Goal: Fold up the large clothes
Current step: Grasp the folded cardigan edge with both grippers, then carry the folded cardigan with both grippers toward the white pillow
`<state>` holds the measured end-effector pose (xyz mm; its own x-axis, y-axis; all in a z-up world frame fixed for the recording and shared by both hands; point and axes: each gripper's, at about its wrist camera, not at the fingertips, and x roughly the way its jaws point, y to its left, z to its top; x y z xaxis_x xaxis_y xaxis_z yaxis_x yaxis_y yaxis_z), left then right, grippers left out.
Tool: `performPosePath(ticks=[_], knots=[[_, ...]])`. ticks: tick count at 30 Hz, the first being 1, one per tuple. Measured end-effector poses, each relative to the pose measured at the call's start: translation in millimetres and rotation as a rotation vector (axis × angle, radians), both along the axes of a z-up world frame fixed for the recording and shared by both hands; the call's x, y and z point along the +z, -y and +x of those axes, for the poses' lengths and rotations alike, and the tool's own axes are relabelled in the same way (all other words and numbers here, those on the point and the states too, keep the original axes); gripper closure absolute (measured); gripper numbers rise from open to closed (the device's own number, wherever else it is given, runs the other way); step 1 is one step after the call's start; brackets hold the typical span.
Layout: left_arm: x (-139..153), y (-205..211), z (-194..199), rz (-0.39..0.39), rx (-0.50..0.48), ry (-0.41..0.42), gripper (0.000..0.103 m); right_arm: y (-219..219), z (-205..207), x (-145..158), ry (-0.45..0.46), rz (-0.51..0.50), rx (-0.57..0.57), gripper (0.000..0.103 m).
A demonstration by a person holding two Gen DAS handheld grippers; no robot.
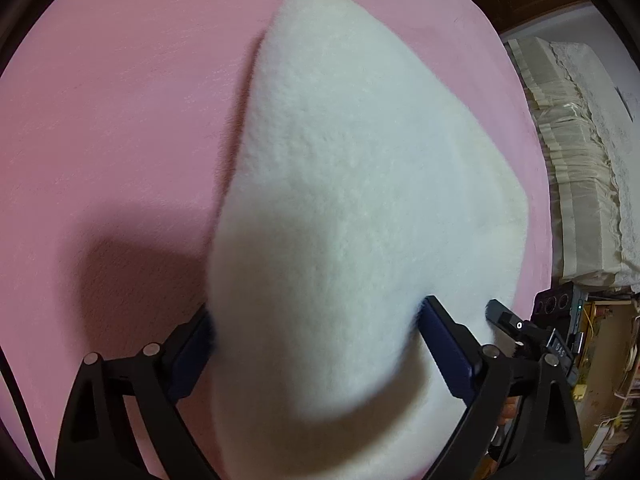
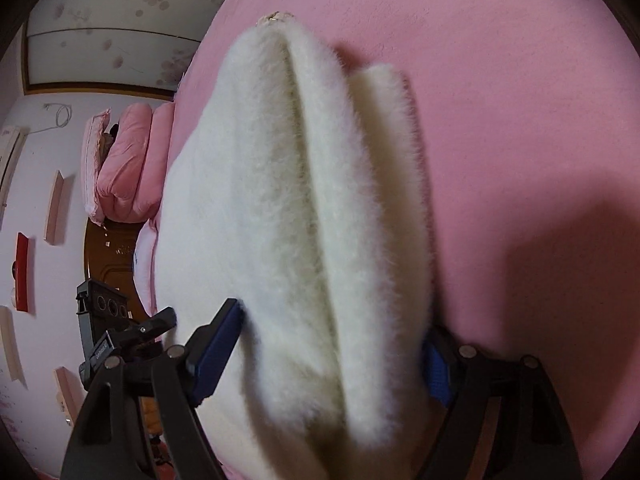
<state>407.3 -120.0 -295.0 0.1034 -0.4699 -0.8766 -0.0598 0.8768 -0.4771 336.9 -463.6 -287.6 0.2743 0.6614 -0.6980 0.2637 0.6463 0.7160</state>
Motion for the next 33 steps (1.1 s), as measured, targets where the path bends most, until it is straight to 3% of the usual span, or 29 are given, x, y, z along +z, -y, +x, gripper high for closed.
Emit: performPosePath(ticks=[4, 7, 11, 15, 20, 28, 33], knots=[[-16, -4, 3, -0.059, 0.057, -0.042, 0.008, -3, -1, -1, 0.005, 0.008, -0.072, 0.026], [-5, 7, -5, 0.014, 0.050, 0.011, 0.016, -5, -8, 4, 0.020, 0.003, -0.111, 0.038], [12, 13, -14, 0.074, 0.034, 0.075, 0.032, -16, -17, 24, 0.059, -0.082, -0.147, 0.058], [20, 3, -11, 0.042, 0.033, 0.040, 0.040, -39, -27, 54, 0.088, -0.212, -0.192, 0.061], [30, -17, -9, 0.042, -0.042, 0.019, 0.044, -81, -46, 91, 0.137, -0.330, -0.238, 0.063], [77, -109, -17, 0.108, -0.201, 0.045, 0.044, -193, -95, 128, 0.040, -0.325, -0.274, 0.064], [107, -194, -27, 0.158, -0.207, 0.032, 0.045, -278, -114, 144, 0.000, -0.279, -0.256, 0.065]])
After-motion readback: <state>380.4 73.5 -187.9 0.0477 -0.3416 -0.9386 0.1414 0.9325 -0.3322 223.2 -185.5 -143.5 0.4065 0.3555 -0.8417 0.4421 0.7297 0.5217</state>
